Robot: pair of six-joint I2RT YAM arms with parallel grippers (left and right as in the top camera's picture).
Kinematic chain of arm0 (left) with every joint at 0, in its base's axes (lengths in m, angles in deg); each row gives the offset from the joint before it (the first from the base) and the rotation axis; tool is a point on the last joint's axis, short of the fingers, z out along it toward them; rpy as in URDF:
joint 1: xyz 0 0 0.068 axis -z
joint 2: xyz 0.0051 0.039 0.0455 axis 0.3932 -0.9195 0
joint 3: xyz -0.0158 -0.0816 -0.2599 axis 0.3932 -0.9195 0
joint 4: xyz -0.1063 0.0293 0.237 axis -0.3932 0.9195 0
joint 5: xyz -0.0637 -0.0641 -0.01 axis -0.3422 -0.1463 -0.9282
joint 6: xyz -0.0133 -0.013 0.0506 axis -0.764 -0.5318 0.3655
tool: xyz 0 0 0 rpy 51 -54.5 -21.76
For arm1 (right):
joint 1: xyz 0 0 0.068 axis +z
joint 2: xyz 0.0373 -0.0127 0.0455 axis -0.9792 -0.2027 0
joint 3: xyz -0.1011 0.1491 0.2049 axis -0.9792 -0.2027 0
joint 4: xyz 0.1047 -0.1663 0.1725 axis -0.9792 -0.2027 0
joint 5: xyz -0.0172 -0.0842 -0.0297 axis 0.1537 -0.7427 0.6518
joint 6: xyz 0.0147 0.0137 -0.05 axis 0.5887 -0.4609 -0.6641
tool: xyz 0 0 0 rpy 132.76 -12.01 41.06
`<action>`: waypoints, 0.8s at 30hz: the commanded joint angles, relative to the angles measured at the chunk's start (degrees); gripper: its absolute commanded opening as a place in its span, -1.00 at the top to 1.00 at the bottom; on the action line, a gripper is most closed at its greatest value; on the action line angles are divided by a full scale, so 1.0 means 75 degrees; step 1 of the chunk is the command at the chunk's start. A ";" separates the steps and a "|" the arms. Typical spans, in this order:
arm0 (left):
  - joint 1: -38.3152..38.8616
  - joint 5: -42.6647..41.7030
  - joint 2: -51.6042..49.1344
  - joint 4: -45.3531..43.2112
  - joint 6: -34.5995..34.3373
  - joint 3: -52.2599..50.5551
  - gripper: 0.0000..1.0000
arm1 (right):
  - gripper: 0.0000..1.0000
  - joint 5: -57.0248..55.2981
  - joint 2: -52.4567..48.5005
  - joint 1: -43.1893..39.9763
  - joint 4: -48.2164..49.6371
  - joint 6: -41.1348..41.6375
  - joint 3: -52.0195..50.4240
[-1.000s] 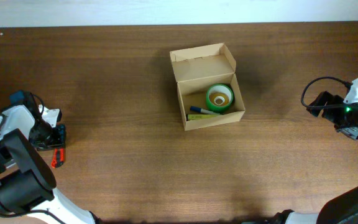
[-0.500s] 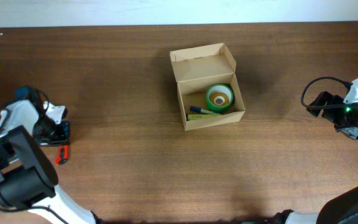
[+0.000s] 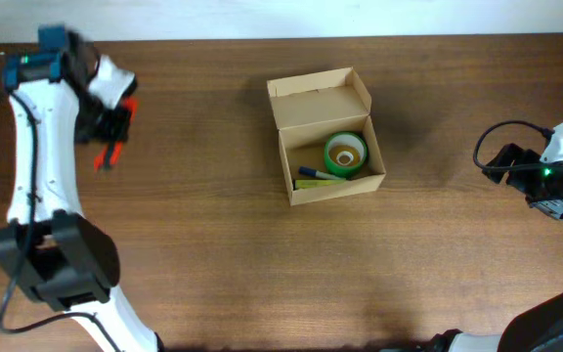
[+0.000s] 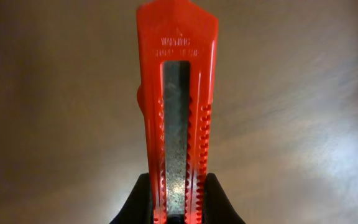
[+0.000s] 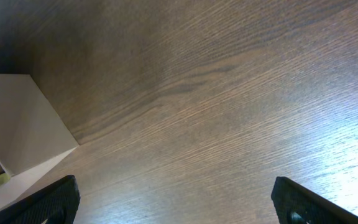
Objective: Pack container
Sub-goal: 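Carry the red box cutter with the left gripper into the box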
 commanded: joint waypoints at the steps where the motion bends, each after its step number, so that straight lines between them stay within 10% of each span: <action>1: 0.0589 -0.0012 0.0003 0.0213 0.0187 0.1195 0.97 | -0.99 0.0050 -0.0026 -0.0012 0.0003 -0.0047 0.0003; 24: 0.5636 0.0277 -0.1046 -0.0044 0.1979 0.2241 0.98 | -1.00 0.0076 -0.0026 -0.0012 -0.0082 0.0009 0.0003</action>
